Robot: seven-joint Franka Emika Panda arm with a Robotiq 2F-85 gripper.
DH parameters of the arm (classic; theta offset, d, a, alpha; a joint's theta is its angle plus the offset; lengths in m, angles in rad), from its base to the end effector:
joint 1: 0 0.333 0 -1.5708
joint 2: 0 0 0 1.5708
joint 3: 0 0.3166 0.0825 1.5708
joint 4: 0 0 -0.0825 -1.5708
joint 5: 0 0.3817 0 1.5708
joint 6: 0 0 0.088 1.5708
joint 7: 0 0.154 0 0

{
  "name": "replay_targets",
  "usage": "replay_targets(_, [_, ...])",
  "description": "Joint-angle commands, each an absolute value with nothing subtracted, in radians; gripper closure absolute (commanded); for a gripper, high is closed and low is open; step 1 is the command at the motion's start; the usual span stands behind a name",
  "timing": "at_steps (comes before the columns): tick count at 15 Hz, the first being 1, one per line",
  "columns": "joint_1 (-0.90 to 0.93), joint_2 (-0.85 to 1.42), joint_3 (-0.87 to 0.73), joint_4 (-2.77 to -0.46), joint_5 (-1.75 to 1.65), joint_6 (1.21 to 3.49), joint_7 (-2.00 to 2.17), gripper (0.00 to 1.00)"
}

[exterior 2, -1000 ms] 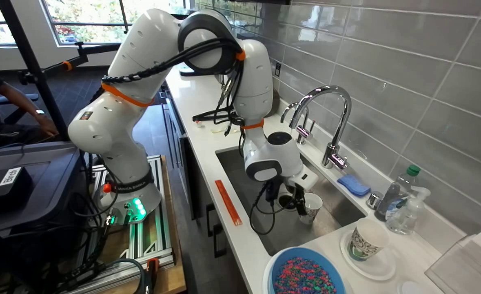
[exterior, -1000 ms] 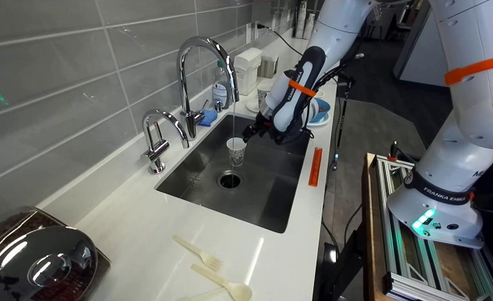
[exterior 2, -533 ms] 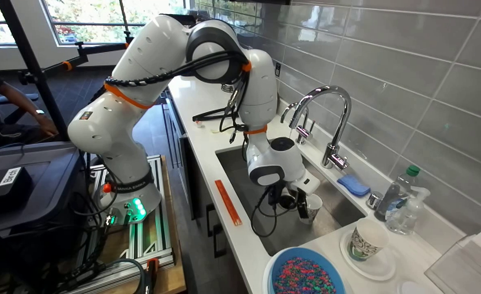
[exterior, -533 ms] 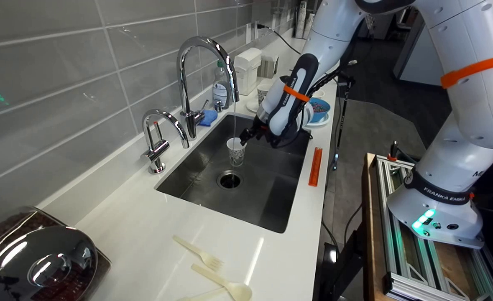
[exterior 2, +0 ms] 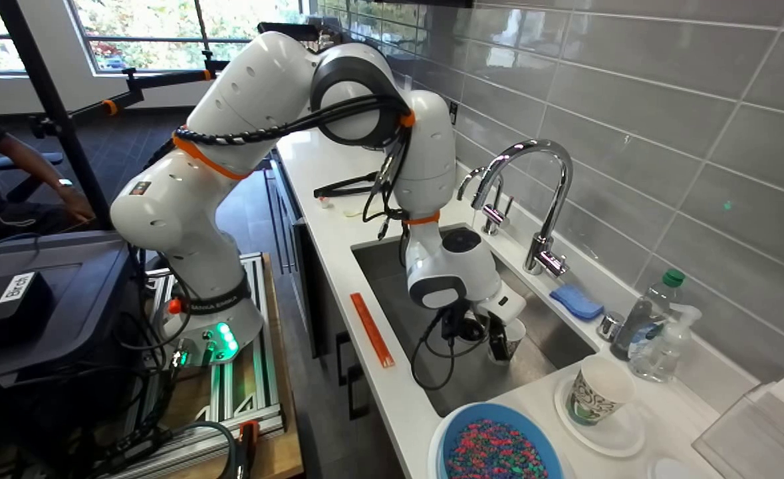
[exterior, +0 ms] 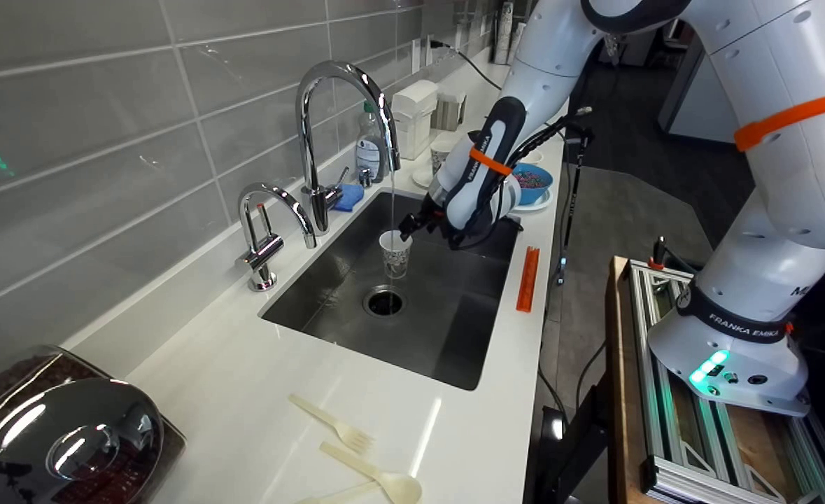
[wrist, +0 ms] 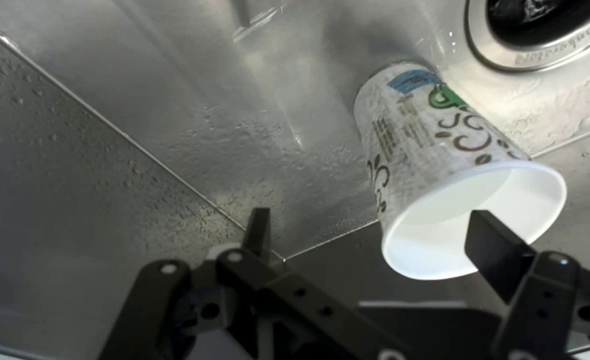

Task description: Empty the cup that's in the sink

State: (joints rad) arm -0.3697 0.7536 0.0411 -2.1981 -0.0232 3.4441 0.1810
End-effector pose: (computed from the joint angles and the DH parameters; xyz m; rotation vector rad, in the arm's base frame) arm 0.5507 -0.1831 0.0545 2.9405 -0.7570 0.7654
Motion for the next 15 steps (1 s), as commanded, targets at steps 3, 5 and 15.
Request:
replay_targets(3, [-0.37,0.796,0.035,-2.17,0.007,3.493,0.171,0.34])
replay_targets(5, [-0.371,0.799,0.036,-2.167,0.007,3.496,0.172,0.51])
replay_targets(15, [-0.382,0.812,0.048,-2.154,0.0,3.492,0.172,0.7])
